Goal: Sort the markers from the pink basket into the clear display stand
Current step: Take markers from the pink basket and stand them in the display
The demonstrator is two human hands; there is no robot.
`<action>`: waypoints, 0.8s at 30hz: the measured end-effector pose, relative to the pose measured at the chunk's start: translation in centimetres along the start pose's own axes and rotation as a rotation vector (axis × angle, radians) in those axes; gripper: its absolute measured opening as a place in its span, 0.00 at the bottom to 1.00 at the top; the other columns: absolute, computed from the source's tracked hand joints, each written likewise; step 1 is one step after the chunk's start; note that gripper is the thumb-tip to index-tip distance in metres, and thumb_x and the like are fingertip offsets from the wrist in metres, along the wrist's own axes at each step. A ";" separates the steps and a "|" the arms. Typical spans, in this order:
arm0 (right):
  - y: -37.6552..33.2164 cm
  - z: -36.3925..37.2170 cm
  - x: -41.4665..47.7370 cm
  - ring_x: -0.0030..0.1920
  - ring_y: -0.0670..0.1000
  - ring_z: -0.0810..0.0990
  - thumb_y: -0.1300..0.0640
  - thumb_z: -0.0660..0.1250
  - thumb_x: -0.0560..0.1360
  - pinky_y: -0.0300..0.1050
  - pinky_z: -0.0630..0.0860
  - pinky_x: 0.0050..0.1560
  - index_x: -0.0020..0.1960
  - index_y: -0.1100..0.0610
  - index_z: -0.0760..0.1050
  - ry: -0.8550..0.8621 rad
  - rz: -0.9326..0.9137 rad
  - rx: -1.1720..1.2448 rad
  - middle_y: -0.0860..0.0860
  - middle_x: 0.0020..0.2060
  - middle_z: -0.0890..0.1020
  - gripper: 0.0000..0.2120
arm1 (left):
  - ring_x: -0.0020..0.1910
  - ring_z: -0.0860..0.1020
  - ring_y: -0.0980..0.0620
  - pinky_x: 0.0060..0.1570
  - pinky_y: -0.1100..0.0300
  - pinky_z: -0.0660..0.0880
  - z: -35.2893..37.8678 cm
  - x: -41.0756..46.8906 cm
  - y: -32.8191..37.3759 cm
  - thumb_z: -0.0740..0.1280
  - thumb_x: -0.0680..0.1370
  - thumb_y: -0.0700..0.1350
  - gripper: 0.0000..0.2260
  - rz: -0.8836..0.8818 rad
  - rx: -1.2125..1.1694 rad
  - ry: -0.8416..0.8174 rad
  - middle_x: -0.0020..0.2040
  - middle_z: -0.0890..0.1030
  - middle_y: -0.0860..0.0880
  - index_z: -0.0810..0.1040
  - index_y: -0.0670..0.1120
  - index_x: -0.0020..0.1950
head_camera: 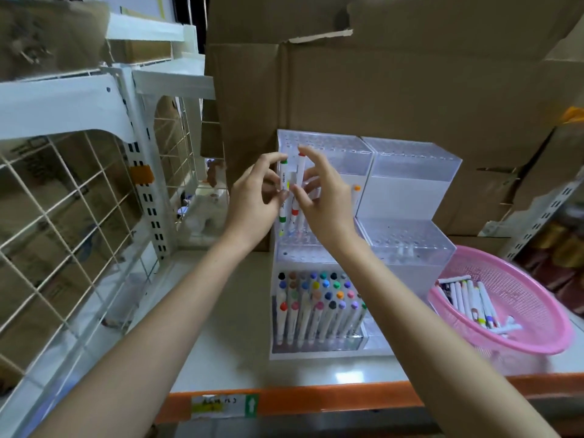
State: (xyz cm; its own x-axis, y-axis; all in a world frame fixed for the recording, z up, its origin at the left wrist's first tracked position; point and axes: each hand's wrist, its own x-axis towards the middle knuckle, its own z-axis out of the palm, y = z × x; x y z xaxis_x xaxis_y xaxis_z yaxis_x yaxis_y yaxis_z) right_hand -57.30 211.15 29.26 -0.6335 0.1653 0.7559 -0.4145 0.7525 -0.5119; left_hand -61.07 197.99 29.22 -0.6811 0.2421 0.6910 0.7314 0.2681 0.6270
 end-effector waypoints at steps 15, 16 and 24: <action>0.9 0.8 -0.9 0.38 0.48 0.79 0.65 0.69 0.75 0.44 0.80 0.41 0.70 0.56 0.69 0.077 -0.006 -0.012 0.52 0.42 0.78 0.25 | 0.41 0.78 0.59 0.40 0.77 0.71 0.3 -1.2 -0.8 0.70 0.72 0.33 0.22 0.015 0.055 -0.070 0.44 0.78 0.48 0.74 0.49 0.63; 0.9 0.9 -0.9 0.38 0.48 0.79 0.64 0.69 0.75 0.44 0.81 0.41 0.70 0.56 0.68 0.076 -0.009 -0.012 0.52 0.43 0.77 0.25 | 0.42 0.78 0.59 0.40 0.77 0.71 0.3 -1.3 -0.9 0.70 0.72 0.33 0.22 0.024 0.059 -0.068 0.44 0.78 0.47 0.74 0.49 0.63; 1.1 1.1 -1.2 0.38 0.48 0.78 0.64 0.68 0.76 0.46 0.81 0.41 0.71 0.56 0.67 0.073 -0.027 -0.011 0.52 0.44 0.76 0.25 | 0.40 0.78 0.58 0.40 0.76 0.72 0.4 -1.1 -1.2 0.70 0.72 0.33 0.22 0.023 0.071 -0.059 0.43 0.79 0.48 0.73 0.49 0.62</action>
State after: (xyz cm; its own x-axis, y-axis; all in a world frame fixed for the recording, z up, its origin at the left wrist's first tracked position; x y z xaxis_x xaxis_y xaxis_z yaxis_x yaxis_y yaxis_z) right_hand -57.68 211.03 27.33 -0.5724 0.1909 0.7974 -0.4230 0.7644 -0.4866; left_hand -61.19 197.74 27.53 -0.6665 0.3033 0.6810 0.7441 0.3270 0.5826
